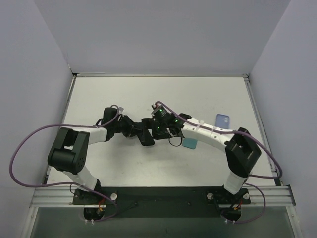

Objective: Take the phone out of the phone case
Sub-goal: Adjust the phone.

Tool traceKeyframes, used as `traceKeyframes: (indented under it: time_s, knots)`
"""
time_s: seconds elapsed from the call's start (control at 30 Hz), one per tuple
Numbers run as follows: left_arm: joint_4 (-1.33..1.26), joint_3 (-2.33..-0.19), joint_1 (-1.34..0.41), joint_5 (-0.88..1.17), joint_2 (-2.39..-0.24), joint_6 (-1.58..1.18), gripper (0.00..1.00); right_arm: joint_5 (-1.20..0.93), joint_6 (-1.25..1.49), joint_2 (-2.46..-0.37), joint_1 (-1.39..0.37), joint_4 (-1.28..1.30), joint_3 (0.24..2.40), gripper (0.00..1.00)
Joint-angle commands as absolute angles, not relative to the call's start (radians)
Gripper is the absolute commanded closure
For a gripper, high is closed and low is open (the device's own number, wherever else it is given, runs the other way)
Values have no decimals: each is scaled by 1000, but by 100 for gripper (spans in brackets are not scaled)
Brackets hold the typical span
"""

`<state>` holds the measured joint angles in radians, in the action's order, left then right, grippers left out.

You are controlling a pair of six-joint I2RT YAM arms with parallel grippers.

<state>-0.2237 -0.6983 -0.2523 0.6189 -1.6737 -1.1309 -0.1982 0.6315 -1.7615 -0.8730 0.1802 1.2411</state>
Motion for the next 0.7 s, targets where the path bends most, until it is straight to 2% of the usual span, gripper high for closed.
traceKeyframes:
  time_s: [0.0,0.13,0.17,0.3,0.37,0.53,0.67]
  knots:
    - [-261,-750,-233,686,-1562,-1095,100,-146,603,-1557,-844,226,1209,13]
    - [-486,-707,-209,790,-1513,-1198,100,-279,617,-1479,-775,183,1146,16]
    - [-626,-695,-206,831,-1508,-1238,100,-314,632,-1456,-744,151,1120,18]
    - [-993,-632,-198,873,-1511,-1493,100,-455,808,-1318,-675,-122,959,29]
    - [-1154,-615,-196,870,-1522,-1566,100,-477,853,-1290,-660,-175,910,31]
    - [-1321,-611,-195,848,-1557,-1715,100,-517,972,-1240,-650,-368,841,33]
    - [-1293,-614,-196,833,-1528,-1712,100,-522,1052,-1227,-650,-509,769,36]
